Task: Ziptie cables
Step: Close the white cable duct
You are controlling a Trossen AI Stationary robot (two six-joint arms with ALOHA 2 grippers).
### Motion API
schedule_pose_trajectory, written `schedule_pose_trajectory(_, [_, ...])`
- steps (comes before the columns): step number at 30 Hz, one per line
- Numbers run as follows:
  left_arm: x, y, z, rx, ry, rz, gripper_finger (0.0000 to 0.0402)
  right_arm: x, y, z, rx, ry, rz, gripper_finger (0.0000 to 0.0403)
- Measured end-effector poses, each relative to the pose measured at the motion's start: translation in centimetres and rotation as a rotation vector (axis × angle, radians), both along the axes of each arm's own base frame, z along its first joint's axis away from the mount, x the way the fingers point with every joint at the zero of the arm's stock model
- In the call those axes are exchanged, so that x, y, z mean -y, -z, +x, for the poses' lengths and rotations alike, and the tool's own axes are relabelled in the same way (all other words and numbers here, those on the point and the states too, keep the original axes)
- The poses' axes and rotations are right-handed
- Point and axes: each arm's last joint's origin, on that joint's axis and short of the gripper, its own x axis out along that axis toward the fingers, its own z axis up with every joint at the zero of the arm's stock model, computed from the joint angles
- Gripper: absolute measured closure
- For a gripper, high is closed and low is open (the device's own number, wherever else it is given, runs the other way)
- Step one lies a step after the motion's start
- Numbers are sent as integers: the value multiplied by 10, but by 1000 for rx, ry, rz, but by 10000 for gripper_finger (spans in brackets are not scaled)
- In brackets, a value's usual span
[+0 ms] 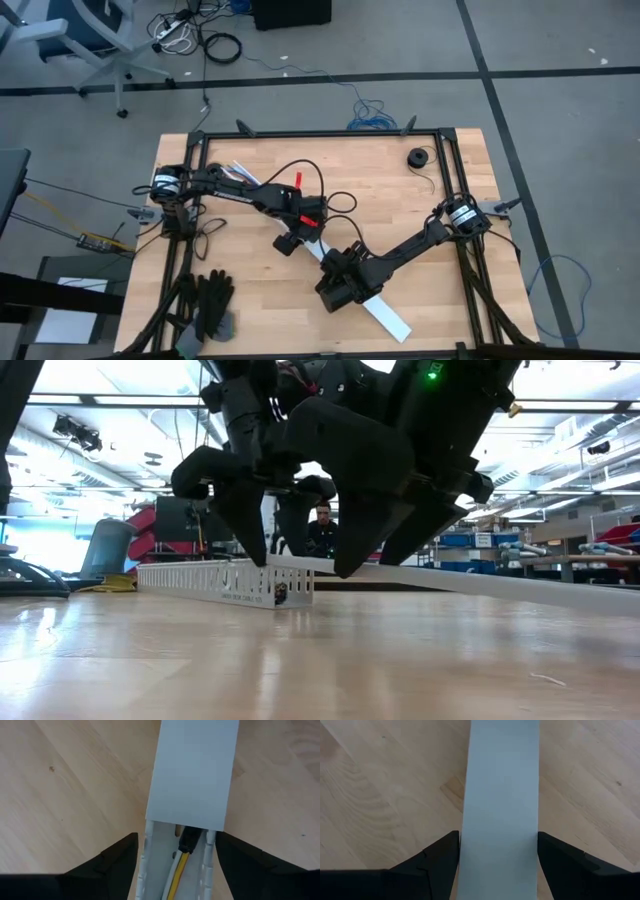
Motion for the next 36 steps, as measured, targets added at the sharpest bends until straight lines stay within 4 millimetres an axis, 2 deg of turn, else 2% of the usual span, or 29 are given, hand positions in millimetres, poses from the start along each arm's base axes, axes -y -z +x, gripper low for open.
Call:
schedule_pose_trajectory(11, [0, 1, -5, -59, -21, -8, 160, 0, 0, 0, 7, 0, -20, 159])
schedule_pose_trajectory(36, [1, 1, -5, -57, -16, -41, 154, 0, -1, 2, 33, 2, -30, 159])
